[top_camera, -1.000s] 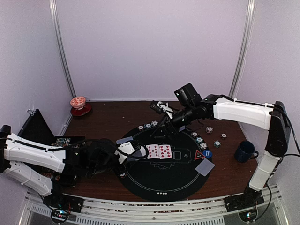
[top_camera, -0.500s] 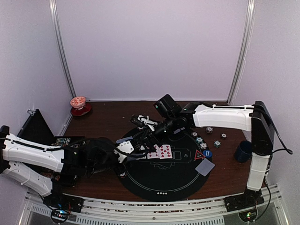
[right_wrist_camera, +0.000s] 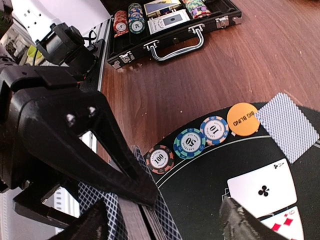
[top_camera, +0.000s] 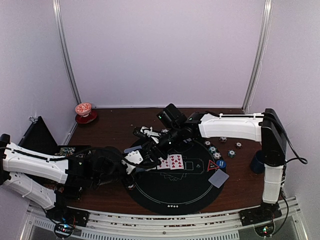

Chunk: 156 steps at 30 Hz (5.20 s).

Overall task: Distribute texas hold em gaming equipment
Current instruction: Pick up the poker card from the face-down deck piles, then place the poker card in the community card area.

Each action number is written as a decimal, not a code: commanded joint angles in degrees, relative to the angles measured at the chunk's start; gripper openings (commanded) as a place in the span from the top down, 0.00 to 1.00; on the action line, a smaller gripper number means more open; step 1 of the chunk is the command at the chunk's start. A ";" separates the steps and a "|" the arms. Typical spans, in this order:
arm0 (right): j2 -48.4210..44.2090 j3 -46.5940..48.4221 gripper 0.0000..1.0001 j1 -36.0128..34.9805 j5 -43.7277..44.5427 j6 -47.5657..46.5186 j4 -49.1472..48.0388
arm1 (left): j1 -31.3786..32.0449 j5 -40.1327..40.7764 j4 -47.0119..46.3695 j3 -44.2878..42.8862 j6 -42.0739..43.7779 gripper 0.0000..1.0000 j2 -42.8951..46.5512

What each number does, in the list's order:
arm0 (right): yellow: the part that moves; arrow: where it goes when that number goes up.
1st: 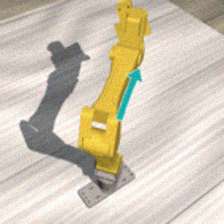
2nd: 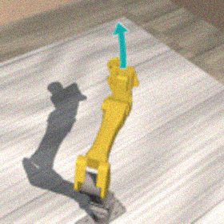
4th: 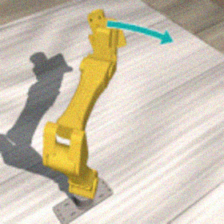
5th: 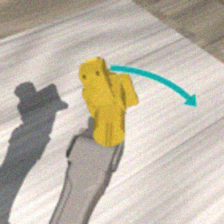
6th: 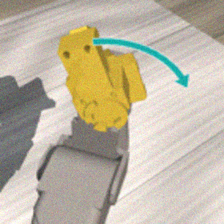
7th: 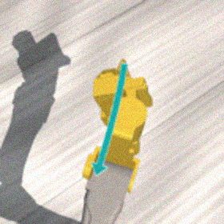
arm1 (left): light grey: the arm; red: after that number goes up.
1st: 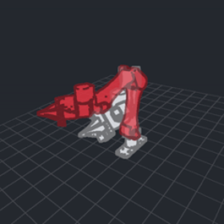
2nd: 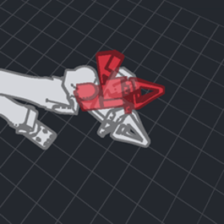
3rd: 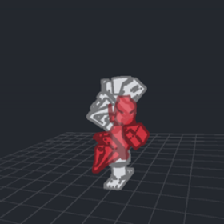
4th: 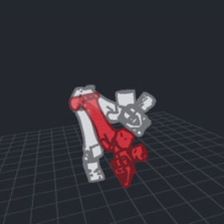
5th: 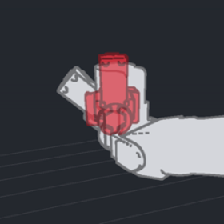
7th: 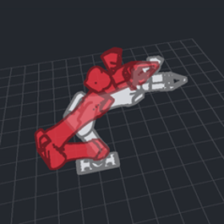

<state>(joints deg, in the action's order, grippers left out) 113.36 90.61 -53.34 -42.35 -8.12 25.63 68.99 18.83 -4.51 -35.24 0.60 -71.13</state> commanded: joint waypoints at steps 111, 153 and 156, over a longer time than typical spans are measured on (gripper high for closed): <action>-1.71 10.28 1.00 0.77 1.92 -16.57 22.42 | -0.09 -0.81 -2.85 -0.97 0.67 0.46 -1.92; -16.56 -26.13 1.00 27.06 21.03 4.26 -4.59 | -0.09 1.12 -2.85 -1.27 0.29 0.46 -3.04; -14.24 -25.50 1.00 27.06 22.04 4.82 -4.68 | -0.09 1.12 -2.69 -1.40 0.36 0.46 -3.27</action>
<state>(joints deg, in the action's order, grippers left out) 96.86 63.48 -26.37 -23.44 -5.39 23.03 68.73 19.31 -4.64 -35.05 0.99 -73.82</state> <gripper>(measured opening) 0.004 0.542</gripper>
